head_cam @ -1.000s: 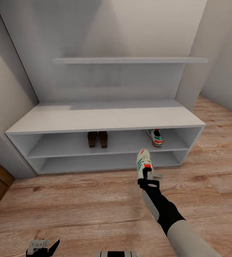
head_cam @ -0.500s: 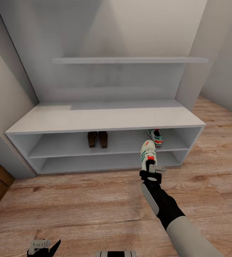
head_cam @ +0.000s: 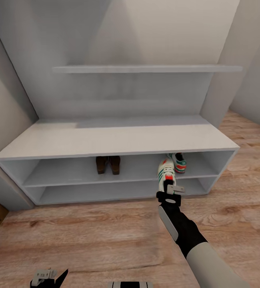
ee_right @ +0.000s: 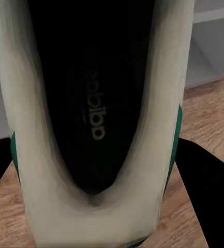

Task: Pick up the two gym shoes and the two sandals from the corridor floor and place them onto the hallstand (shoe rack) in the corridor, making sure they are on the rack and not on the floor. Arrange them so the two gym shoes are next to each other and the two sandals are next to each other.

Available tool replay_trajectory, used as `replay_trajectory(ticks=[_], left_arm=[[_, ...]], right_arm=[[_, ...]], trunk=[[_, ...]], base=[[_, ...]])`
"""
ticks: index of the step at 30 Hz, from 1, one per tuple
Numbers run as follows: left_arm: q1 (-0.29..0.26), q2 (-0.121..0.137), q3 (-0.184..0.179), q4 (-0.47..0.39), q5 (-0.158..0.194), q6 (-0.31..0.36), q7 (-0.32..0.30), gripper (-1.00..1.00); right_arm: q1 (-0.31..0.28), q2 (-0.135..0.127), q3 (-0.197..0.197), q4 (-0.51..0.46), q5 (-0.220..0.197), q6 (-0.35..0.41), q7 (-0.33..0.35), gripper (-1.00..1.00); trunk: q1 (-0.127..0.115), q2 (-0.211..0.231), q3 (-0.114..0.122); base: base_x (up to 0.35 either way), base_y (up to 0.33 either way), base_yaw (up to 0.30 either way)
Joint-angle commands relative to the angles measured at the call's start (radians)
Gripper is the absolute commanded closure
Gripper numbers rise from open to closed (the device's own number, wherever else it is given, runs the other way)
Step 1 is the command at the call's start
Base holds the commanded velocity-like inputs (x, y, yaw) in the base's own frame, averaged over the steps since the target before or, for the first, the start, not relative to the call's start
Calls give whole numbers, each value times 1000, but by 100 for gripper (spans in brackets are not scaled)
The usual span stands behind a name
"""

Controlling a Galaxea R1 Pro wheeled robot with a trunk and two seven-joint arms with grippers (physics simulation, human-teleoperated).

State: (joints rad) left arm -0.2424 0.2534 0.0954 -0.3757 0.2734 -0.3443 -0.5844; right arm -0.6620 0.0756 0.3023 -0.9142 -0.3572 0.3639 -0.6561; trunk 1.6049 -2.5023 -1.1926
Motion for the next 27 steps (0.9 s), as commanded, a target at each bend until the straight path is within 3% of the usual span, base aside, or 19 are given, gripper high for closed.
replay_trajectory(ticks=[1, 20, 27], left_arm=[[-1, 0, 4, 1, 7, 2, -9, -100], [0, 0, 4, 0, 8, 2, -9, -100], [-1, 0, 4, 1, 8, 2, -9, -100]], right_arm=[[-1, -1, 3, -1, -6, 4, -8, 100], [0, 0, 3, -2, -5, 16, -8, 100], [0, 0, 3, -2, -5, 17, -8, 100]], trunk=[[0, 0, -1], [0, 0, -10], [0, 0, -10]], base=[[99, 0, 0], [17, 0, 7], [228, 0, 0]])
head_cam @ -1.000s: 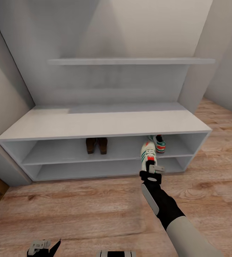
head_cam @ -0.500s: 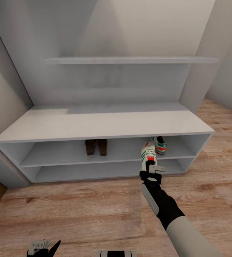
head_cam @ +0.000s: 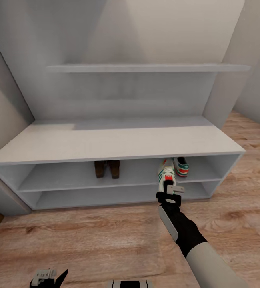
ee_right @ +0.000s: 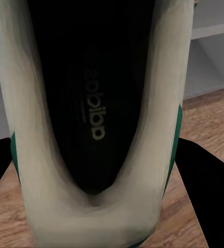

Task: Pick up the two gym shoes and the two sandals from the corridor floor and place them onto the hallstand (shoe rack) in the corridor, making sure they are on the rack and not on the floor. Arrange them so the two gym shoes are next to each other and the two sandals are next to each other.

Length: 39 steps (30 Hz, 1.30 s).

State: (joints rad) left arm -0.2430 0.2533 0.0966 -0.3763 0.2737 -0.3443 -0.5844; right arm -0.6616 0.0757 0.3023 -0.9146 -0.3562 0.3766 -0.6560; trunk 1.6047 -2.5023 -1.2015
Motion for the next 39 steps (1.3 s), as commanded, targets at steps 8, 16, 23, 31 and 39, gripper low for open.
replay_trajectory(ticks=[8, 16, 23, 31, 39], left_arm=[[0, 1, 3, 1, 7, 2, -9, -100], [0, 0, 3, 2, 7, 2, -9, -100], [-1, 0, 3, 2, 7, 2, -9, -100], [0, 1, 3, 2, 7, 2, -9, -100], [0, 1, 3, 2, 7, 2, -9, -100]], right_arm=[[0, -1, 3, -1, -6, 4, -8, 100], [0, -1, 3, -1, -6, 4, -8, 100], [0, -1, 3, -1, -6, 4, -8, 100], [0, -1, 3, -1, -6, 4, -8, 100], [0, -1, 3, -1, -6, 4, -8, 100]], trunk=[[0, 0, -1], [0, 0, -1], [0, 0, -1], [0, 0, -1], [0, 0, -1]], base=[[63, 0, 0], [172, 0, 0], [289, 0, 0], [130, 0, 0], [159, -2, 0]])
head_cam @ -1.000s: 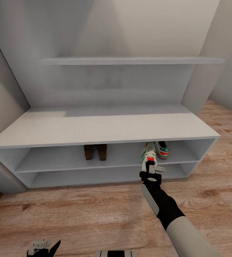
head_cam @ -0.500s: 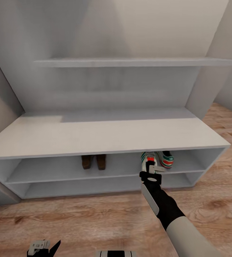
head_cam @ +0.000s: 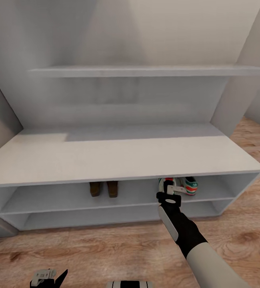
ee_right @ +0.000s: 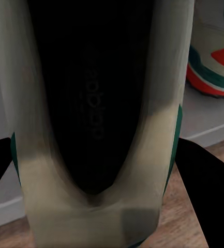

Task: Pick up the two gym shoes and the two sandals from the corridor floor and place them onto the hallstand (shoe rack) in the corridor, making sure they are on the rack and not on the floor. Arrange them so the two gym shoes are next to each other and the two sandals are next to each other.

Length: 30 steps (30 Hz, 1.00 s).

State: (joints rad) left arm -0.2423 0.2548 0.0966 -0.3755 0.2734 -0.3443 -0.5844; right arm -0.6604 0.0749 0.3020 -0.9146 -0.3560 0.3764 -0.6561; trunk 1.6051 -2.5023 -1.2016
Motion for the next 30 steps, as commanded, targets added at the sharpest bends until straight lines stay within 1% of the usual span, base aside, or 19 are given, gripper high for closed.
replay_trajectory(ticks=[1, 5, 13, 18, 22, 30], left_arm=[[-1, 0, 3, 1, 7, 2, -9, -100], [-1, 0, 3, 1, 7, 2, -9, -100], [0, 1, 3, 0, 7, 2, -9, -100], [-1, 1, 3, 0, 7, 2, -9, -100], [-1, 1, 3, 1, 7, 2, -9, -100], [-1, 1, 4, 1, 8, 3, -9, -100]], right_arm=[[-1, -1, 3, -1, -6, 4, -8, 100], [-1, -1, 2, -1, -6, 4, -8, 100], [-1, -1, 2, -1, -6, 4, -8, 100], [-1, -1, 2, -1, -6, 4, -8, 100], [-1, -1, 2, -1, -6, 4, -9, 100], [-1, -1, 2, -1, -6, 4, -9, 100]], trunk=[[0, 0, -1], [0, 0, -1], [0, 0, -1], [2, -1, -24], [2, -1, -28], [2, -1, -29]], base=[[75, -37, 0], [128, -77, 0], [13, -8, 0], [1, -1, 0], [0, 0, 0], [15, 0, 0]])
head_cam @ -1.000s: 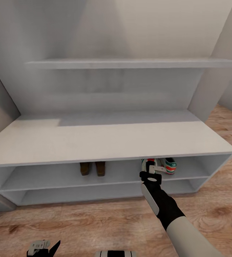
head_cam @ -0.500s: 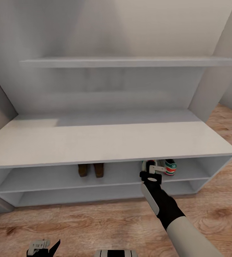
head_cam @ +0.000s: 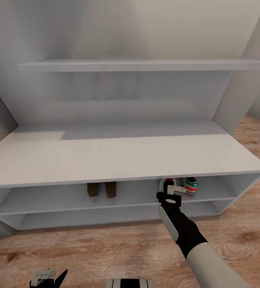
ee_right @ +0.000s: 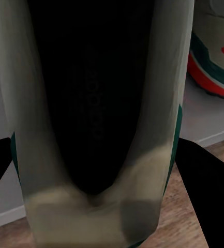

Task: Pick up the two gym shoes and the two sandals from the corridor floor and place them onto the hallstand (shoe rack) in the corridor, making sure they are on the rack and not on the floor. Arrange them so the two gym shoes are next to each other and the two sandals are next to each other.

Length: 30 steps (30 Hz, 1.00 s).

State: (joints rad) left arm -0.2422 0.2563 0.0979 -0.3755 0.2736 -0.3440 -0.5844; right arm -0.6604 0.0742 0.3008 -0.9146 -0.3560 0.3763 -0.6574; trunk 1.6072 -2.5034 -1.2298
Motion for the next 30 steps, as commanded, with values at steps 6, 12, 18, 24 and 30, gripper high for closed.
replay_trajectory(ticks=[6, 12, 18, 24, 30], left_arm=[[-1, 0, 2, 1, 7, 2, -9, -100], [-1, 0, 2, 1, 7, 2, -9, -100], [-1, 0, 2, 1, 7, 2, -9, -100], [-1, 0, 2, 1, 7, 2, -9, -100], [-1, 0, 2, 1, 7, 3, -9, -100]], right_arm=[[-1, -1, 3, -1, -6, 4, -8, 100], [-1, -1, 3, -2, -6, 4, -8, 100], [-1, -1, 3, -1, -6, 4, -8, 100], [-1, -1, 3, -1, -6, 4, -8, 100], [-1, -1, 3, -3, -6, 4, -8, 100]], trunk=[[0, 0, -1], [0, 0, -1], [0, 0, -1], [0, 0, -1], [0, 0, -1]], base=[[143, 0, 0], [32, 0, 0], [79, -41, 0], [24, -14, 0], [60, -24, 0]])
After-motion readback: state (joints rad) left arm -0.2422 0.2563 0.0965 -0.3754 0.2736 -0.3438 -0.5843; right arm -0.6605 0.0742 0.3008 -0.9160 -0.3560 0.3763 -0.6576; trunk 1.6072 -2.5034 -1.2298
